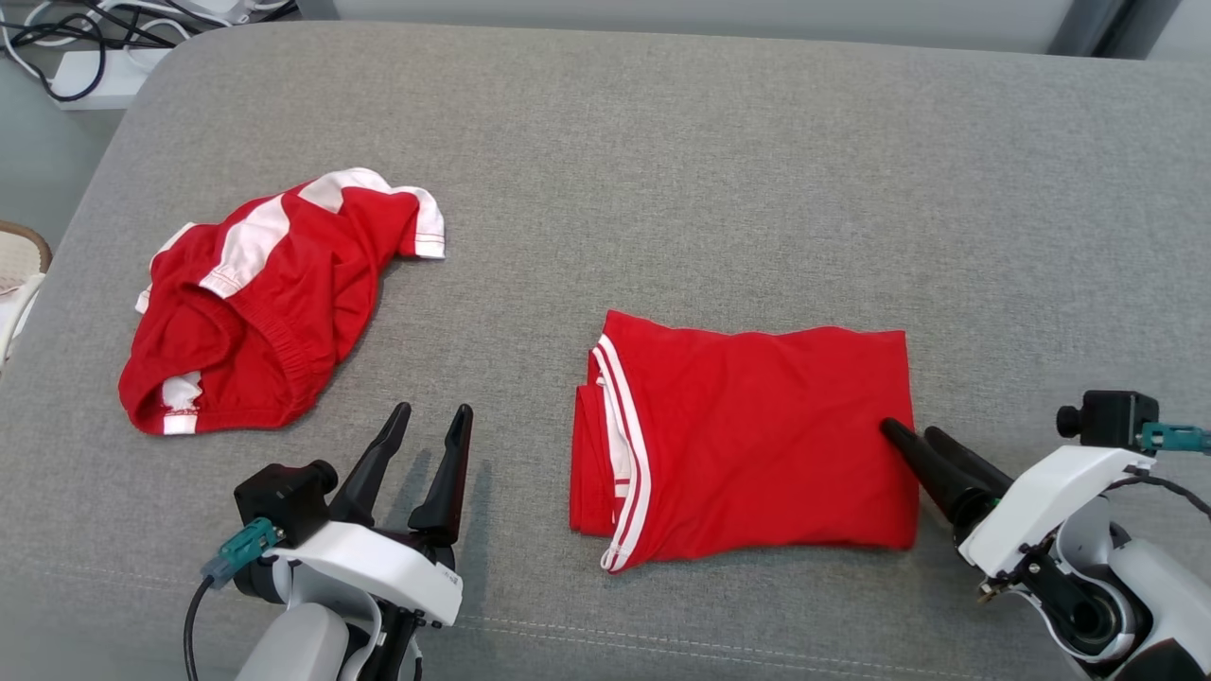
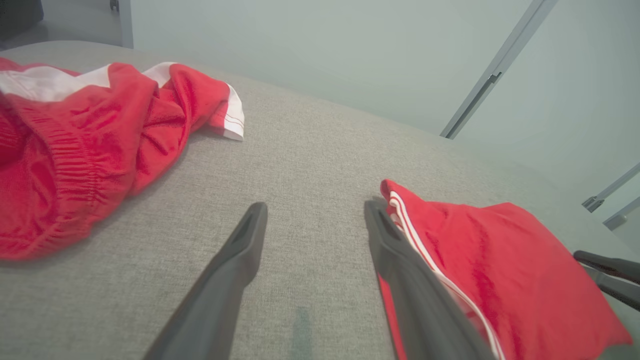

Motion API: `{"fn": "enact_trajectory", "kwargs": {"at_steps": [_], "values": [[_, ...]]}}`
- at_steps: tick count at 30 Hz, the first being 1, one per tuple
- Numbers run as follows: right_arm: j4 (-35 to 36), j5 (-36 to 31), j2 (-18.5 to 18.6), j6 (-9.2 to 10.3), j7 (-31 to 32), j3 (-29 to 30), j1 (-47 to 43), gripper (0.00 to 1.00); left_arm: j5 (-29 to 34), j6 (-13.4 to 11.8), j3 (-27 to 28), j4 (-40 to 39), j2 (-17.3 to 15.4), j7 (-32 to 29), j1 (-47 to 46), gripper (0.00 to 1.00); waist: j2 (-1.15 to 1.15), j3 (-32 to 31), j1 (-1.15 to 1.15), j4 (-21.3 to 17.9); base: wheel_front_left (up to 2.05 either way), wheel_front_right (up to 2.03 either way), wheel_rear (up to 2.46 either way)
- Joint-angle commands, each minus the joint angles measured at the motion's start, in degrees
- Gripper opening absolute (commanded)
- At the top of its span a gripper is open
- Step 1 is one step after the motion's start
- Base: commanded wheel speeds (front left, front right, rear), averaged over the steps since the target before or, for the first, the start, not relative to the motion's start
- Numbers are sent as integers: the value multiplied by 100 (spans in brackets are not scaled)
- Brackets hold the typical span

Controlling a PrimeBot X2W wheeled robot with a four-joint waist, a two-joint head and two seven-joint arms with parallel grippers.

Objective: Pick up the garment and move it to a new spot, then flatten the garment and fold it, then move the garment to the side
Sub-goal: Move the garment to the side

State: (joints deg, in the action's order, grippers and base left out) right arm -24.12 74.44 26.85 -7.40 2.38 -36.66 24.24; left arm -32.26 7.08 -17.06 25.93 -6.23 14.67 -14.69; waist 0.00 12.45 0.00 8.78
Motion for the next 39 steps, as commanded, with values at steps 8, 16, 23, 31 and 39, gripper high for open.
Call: {"fn": "enact_trajectory", "kwargs": {"at_steps": [8,16,23,31,39], "values": [[-293,53,-186,-9,-36,-211,46,100,-88,41,260,-189,-38,33,-183,100,0,35,0,209,0,0,0],[-328,71,-211,-9,-244,-238,215,0,-62,41,221,-217,-140,33,-102,100,0,-77,0,241,0,0,0],[-373,118,-79,-9,-612,-155,83,0,-1,41,155,-202,-213,33,-4,100,0,-381,0,-93,0,0,0],[-475,146,-104,-9,-785,-225,-73,0,6,41,103,-192,-335,33,91,100,0,-570,0,-836,0,0,0],[-615,156,-138,-9,-863,-310,-23,0,17,41,95,-227,-357,33,39,100,0,-535,0,-1685,0,0,0]]}}
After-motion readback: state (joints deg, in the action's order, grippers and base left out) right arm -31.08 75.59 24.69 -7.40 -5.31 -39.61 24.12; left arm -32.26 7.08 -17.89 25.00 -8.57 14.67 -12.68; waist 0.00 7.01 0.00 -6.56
